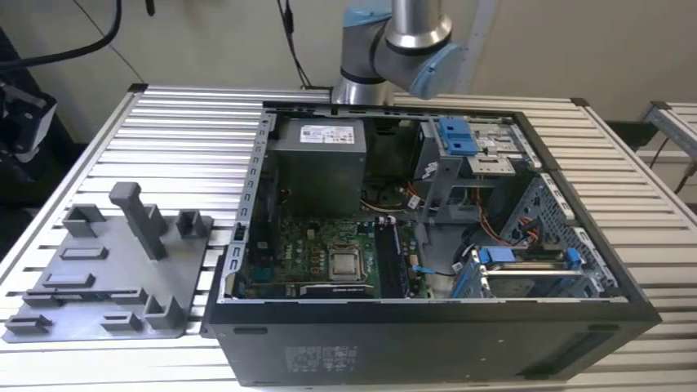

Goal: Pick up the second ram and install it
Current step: 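Reach for the second ram, then pick up the second ram and move it above second insertion slot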

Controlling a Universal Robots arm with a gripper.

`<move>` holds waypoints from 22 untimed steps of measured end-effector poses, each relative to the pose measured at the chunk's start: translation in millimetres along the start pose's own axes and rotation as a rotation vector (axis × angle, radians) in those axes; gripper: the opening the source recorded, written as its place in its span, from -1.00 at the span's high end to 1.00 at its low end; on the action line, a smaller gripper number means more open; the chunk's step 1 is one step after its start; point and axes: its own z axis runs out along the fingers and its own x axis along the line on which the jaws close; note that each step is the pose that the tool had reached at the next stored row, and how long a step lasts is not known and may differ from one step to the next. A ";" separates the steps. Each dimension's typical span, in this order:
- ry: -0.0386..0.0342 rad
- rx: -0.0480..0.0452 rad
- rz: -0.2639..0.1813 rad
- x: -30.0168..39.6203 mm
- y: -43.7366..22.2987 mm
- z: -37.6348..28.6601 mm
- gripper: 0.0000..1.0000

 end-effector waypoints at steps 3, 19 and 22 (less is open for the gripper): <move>0.0001 0.0000 -0.002 -1.9 -6.3 0.7 0.79; 0.0006 -0.0003 -0.014 -6.2 -20.7 2.3 0.79; 0.0006 -0.0002 -0.014 -6.2 -20.7 2.3 0.79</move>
